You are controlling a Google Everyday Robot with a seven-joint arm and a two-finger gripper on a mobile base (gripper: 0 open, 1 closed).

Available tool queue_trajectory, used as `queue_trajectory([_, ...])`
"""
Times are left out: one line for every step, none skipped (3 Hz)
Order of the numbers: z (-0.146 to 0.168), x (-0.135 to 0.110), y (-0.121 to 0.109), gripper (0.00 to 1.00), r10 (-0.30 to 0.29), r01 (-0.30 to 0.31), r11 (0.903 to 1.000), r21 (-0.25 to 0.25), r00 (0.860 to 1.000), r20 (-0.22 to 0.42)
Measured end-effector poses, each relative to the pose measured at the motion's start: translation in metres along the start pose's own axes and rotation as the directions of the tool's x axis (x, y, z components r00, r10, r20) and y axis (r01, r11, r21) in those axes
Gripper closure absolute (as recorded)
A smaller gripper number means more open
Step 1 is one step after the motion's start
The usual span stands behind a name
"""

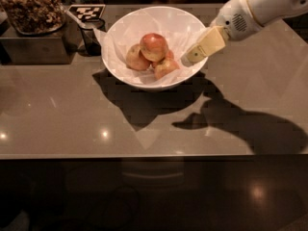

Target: Pick apple from white bowl

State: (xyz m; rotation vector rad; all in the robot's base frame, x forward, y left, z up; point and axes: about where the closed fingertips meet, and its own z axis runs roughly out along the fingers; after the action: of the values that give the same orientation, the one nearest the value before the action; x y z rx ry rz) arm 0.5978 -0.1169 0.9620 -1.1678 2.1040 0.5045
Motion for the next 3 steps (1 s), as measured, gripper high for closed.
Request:
queue_trajectory([0.005,0.001,-0.002,0.00,0.011,-0.011,0.9999,0.002,1.000,0.028])
queue_trajectory([0.037,-0.016,-0.009,0.00,-0.011,0.013,0.9992,-0.037,0.999,0.043])
queue_trajectory([0.072,-0.044,-0.014,0.00,-0.042,0.045,0.9960,-0.077,0.998,0.044])
